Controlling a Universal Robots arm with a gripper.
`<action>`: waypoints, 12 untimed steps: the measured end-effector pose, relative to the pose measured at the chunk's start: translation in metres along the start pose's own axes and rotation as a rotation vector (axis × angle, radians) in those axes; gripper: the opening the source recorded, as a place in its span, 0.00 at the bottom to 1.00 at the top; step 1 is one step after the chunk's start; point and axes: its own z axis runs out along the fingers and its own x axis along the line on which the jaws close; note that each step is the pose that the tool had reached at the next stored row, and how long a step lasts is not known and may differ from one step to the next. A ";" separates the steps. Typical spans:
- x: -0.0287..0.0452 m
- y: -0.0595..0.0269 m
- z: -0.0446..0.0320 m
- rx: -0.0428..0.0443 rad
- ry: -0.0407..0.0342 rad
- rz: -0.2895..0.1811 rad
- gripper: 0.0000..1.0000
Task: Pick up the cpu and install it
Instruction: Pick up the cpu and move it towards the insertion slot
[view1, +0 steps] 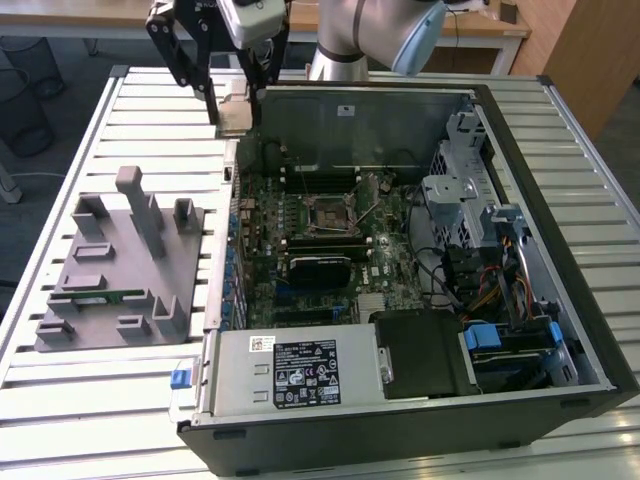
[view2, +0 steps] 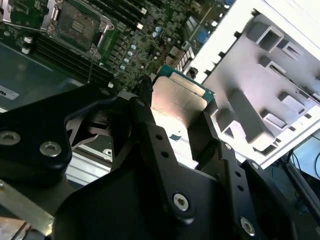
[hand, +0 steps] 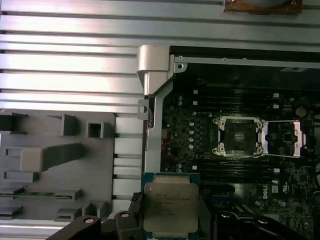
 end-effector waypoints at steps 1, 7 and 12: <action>-0.0027 0.0000 0.0000 0.0000 0.0000 0.000 0.53; -0.0190 -0.0004 0.0001 0.0000 0.0000 0.000 0.53; -0.0330 -0.0007 0.0003 0.0000 0.0000 0.000 0.53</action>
